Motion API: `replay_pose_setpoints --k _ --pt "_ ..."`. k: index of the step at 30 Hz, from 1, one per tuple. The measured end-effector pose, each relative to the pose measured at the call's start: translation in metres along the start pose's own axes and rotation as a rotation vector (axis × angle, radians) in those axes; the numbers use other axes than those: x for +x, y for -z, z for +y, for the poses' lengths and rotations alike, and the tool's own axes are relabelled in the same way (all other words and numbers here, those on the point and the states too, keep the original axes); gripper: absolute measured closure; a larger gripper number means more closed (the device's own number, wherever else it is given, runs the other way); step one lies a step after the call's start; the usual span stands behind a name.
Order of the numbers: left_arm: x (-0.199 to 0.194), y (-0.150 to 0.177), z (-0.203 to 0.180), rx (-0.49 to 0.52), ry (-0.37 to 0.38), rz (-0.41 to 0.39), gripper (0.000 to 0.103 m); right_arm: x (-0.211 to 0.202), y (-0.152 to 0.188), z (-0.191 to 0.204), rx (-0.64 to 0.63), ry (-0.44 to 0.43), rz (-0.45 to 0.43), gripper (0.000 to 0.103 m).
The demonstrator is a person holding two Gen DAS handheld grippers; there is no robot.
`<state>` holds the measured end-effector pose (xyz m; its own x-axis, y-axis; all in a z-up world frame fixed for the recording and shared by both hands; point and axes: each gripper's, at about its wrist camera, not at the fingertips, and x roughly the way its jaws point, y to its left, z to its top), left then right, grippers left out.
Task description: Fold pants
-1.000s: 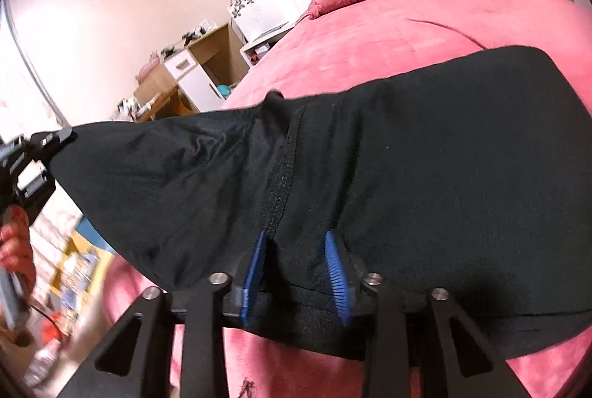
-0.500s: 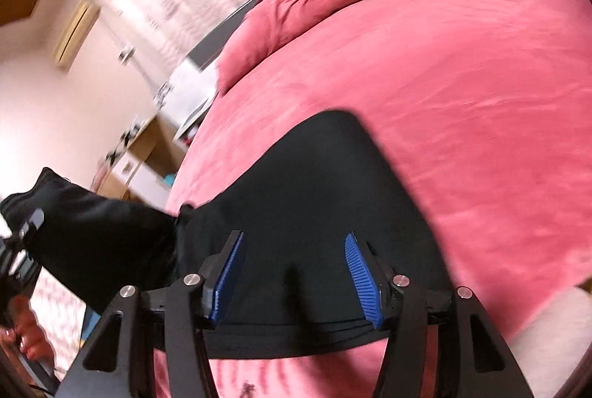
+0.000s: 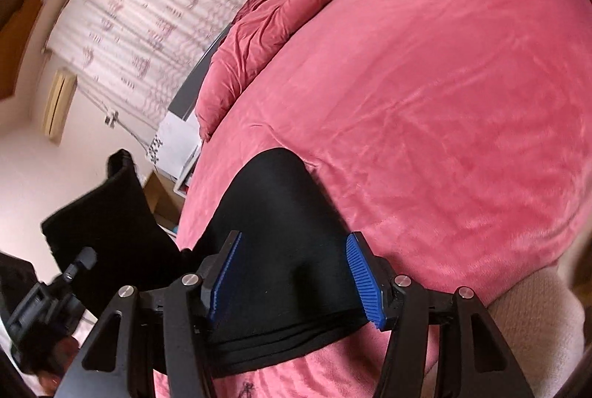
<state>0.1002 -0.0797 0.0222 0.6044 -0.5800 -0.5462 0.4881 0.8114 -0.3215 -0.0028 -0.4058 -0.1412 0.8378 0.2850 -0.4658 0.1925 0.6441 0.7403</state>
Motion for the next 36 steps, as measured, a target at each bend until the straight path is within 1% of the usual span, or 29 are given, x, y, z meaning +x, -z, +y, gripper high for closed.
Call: replay_pose_setpoints --k 2,4,8,12,16,19,22,24,31,33,35,36 --pt "0.016 -0.001 -0.011 0.010 0.012 0.023 0.090 -0.004 0.002 -0.006 0.033 -0.009 -0.009 0.044" --pt "0.029 0.005 -0.021 0.026 0.024 0.047 0.090 -0.004 0.002 -0.009 0.054 -0.022 -0.018 0.044" --pt "0.052 0.013 -0.038 0.061 0.033 0.084 0.090 -0.008 -0.003 -0.015 0.087 -0.043 -0.061 0.044" --pt "0.065 0.023 -0.052 0.103 0.044 0.111 0.090 -0.018 -0.005 -0.022 0.124 -0.039 -0.111 0.044" --pt "0.078 0.027 -0.070 0.170 0.052 0.123 0.090 -0.018 -0.007 -0.028 0.160 -0.044 -0.116 0.044" --pt "0.088 0.038 -0.081 0.227 0.042 0.148 0.089 -0.020 -0.008 -0.033 0.184 -0.048 -0.123 0.044" --pt "0.108 0.056 -0.086 0.289 0.003 0.206 0.088 -0.021 -0.009 -0.038 0.215 -0.050 -0.125 0.043" --pt "0.117 0.066 -0.088 0.304 -0.003 0.231 0.088 -0.021 -0.009 -0.041 0.229 -0.048 -0.125 0.043" --pt "0.122 0.079 -0.099 0.333 0.007 0.217 0.088 -0.021 -0.010 -0.045 0.249 -0.049 -0.128 0.042" --pt "0.127 0.088 -0.100 0.360 -0.002 0.230 0.087 -0.020 -0.011 -0.046 0.255 -0.046 -0.127 0.042" --pt "0.129 0.095 -0.102 0.391 -0.005 0.237 0.078 -0.019 -0.012 -0.046 0.254 -0.042 -0.126 0.042" --pt "0.127 0.100 -0.105 0.410 -0.002 0.233 0.069 -0.020 -0.012 -0.045 0.247 -0.034 -0.126 0.042"
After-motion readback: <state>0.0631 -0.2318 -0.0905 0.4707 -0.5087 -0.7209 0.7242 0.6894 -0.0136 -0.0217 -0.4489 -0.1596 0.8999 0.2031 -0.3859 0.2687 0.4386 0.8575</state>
